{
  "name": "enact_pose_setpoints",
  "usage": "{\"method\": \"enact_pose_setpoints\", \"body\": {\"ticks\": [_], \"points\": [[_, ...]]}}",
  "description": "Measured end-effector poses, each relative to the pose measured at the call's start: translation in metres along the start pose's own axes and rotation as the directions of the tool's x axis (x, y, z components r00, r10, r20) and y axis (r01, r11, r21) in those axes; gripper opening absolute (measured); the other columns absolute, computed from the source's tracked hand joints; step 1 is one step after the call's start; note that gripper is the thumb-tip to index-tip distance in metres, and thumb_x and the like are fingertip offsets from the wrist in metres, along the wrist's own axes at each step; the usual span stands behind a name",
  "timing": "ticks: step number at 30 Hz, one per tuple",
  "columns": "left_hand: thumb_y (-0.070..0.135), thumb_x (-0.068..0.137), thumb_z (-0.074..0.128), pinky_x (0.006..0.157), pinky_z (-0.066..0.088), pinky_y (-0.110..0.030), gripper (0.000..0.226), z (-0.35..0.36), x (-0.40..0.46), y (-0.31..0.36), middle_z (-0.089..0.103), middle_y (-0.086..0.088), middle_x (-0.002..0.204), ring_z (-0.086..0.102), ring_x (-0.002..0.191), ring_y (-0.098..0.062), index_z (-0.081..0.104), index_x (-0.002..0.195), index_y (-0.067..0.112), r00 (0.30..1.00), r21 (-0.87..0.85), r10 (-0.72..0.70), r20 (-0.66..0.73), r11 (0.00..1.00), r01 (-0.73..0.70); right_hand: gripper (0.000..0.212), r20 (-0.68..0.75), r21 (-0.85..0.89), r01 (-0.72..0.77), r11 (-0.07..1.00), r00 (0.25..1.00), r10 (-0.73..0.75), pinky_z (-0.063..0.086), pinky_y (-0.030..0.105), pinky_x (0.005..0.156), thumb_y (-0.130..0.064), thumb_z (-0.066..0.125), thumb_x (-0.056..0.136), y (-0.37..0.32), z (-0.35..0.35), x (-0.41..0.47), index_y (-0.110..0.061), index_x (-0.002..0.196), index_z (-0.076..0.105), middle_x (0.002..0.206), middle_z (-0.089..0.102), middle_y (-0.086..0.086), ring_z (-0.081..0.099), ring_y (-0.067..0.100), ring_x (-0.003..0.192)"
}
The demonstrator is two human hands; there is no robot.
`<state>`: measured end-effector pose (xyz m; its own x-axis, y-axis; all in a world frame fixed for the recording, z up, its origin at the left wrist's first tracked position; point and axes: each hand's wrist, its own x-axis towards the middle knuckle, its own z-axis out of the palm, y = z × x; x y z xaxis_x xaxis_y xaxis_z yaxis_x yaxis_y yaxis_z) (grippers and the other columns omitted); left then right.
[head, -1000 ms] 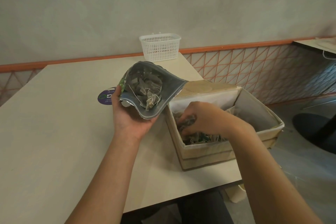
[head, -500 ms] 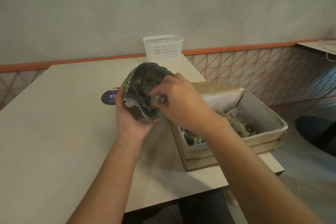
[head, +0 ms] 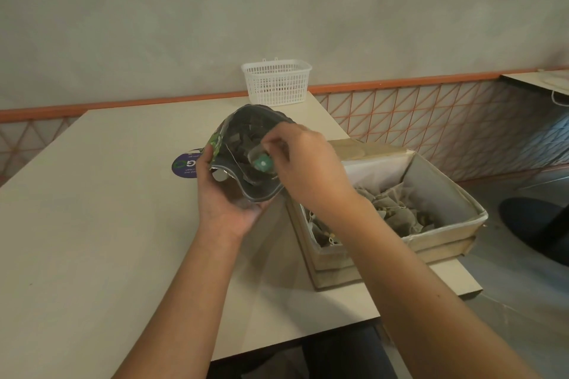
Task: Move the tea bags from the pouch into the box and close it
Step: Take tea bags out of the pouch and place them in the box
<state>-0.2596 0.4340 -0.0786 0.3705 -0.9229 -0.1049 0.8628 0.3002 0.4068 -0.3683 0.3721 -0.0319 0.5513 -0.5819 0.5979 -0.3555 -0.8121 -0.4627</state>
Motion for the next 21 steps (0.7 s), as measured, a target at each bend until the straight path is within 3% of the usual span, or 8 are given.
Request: {"method": "enact_pose_setpoints", "body": {"ticks": [3, 6, 12, 16, 21], "points": [[0.058, 0.088, 0.055, 0.102, 0.045, -0.056, 0.053, -0.001, 0.002, -0.001, 0.065, -0.017, 0.132, 0.059, 0.125, -0.036, 0.072, 0.118, 0.017, 1.0, -0.028, 0.0, 0.011, 1.0, 0.0, 0.012, -0.084, 0.252, -0.088, 0.964, 0.99, 0.113, 0.057, 0.032, 0.073, -0.017, 0.058, 0.094, 0.002, -0.01, -0.001, -0.016, 0.099, 0.069, 0.09, 0.072, -0.004, 0.066, 0.009, 0.081], [0.059, 0.089, 0.054, 0.106, 0.043, -0.055, 0.057, -0.002, 0.006, -0.001, 0.063, -0.016, 0.134, 0.057, 0.126, -0.038, 0.066, 0.13, 0.02, 1.0, -0.024, -0.01, 0.025, 1.0, 0.011, 0.012, -0.059, 0.457, -0.194, 0.868, 0.967, 0.247, 0.059, 0.035, 0.076, -0.016, 0.059, 0.094, 0.008, -0.022, -0.001, -0.015, 0.099, 0.07, 0.093, 0.073, -0.003, 0.069, 0.01, 0.087], [0.058, 0.088, 0.057, 0.11, 0.041, -0.051, 0.053, -0.006, 0.008, -0.002, 0.065, -0.015, 0.131, 0.059, 0.124, -0.039, 0.07, 0.122, 0.019, 1.0, -0.016, -0.017, -0.008, 1.0, 0.017, 0.013, -0.038, 0.66, -0.264, 0.704, 0.923, 0.383, 0.059, 0.027, 0.064, -0.013, 0.052, 0.098, 0.018, -0.064, -0.004, -0.011, 0.104, 0.064, 0.103, 0.07, 0.005, 0.072, 0.016, 0.083], [0.058, 0.088, 0.056, 0.111, 0.04, -0.05, 0.055, -0.007, 0.008, -0.003, 0.063, -0.014, 0.135, 0.057, 0.126, -0.039, 0.068, 0.126, 0.021, 1.0, -0.016, -0.019, 0.008, 1.0, 0.019, 0.015, -0.066, 0.628, -0.288, 0.723, 0.906, 0.419, 0.059, 0.029, 0.059, -0.013, 0.053, 0.098, 0.032, -0.079, -0.01, -0.01, 0.106, 0.065, 0.1, 0.069, 0.011, 0.071, 0.018, 0.076], [0.058, 0.089, 0.052, 0.113, 0.038, -0.049, 0.06, -0.007, 0.007, -0.005, 0.058, -0.011, 0.142, 0.052, 0.132, -0.036, 0.06, 0.137, 0.024, 0.999, -0.018, -0.012, 0.046, 1.0, 0.013, 0.009, 0.044, 0.294, -0.387, 0.874, 0.919, 0.392, 0.048, 0.014, 0.053, -0.02, 0.061, 0.093, 0.06, -0.075, -0.028, -0.026, 0.094, 0.067, 0.084, 0.067, 0.001, 0.059, 0.008, 0.062]]}}
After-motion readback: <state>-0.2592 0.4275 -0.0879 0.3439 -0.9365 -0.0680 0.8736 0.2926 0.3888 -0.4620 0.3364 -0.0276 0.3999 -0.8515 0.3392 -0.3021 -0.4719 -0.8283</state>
